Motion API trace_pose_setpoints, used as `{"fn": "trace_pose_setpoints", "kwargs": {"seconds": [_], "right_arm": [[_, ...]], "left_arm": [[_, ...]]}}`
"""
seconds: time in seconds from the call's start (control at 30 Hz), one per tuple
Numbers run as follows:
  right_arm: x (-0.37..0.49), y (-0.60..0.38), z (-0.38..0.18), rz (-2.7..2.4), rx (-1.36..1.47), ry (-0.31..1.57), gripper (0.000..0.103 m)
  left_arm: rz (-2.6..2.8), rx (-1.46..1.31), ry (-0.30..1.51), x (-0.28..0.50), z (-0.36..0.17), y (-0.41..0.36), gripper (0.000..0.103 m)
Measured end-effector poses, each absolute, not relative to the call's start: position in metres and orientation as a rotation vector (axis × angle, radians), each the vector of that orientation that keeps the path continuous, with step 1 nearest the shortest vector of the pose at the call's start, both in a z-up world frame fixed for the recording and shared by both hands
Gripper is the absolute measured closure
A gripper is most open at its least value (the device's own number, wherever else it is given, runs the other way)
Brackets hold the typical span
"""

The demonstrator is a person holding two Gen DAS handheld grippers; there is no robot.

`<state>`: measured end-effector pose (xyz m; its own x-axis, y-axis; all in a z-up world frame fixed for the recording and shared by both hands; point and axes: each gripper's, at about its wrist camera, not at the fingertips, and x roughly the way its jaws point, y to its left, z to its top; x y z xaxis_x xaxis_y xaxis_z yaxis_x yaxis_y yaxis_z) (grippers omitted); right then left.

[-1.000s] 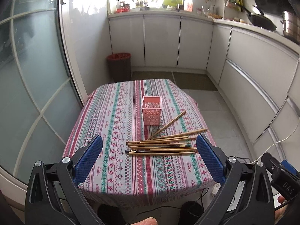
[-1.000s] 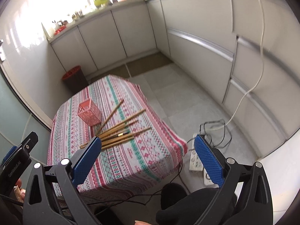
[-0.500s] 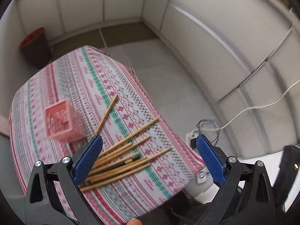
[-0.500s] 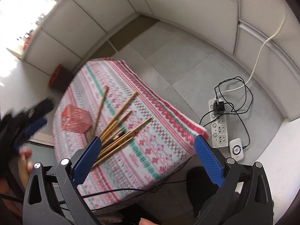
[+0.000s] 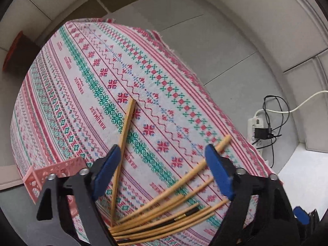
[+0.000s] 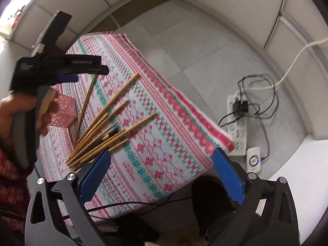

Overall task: Organize utensils
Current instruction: 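Lower the left tool onto the wooden chopstick pile and grasp one chopstick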

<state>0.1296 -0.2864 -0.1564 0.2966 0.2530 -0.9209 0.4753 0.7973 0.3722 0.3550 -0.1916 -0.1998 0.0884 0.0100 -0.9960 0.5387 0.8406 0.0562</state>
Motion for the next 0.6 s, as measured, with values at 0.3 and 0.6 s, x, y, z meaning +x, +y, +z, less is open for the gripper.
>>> {"fn": "trace_pose_setpoints", "kwargs": {"seconds": [0.3,0.6], "right_arm": [[0.129,-0.289,-0.163,-0.195,0.705,1.306,0.007],[0.133,-0.282,-0.163,-0.22,0.612,1.306,0.007]], "left_arm": [[-0.33,0.494,1.454,0.387,-0.221,-0.181,0.036],[-0.355,0.345,1.506,0.406,-0.226,-0.148,0.034]]}}
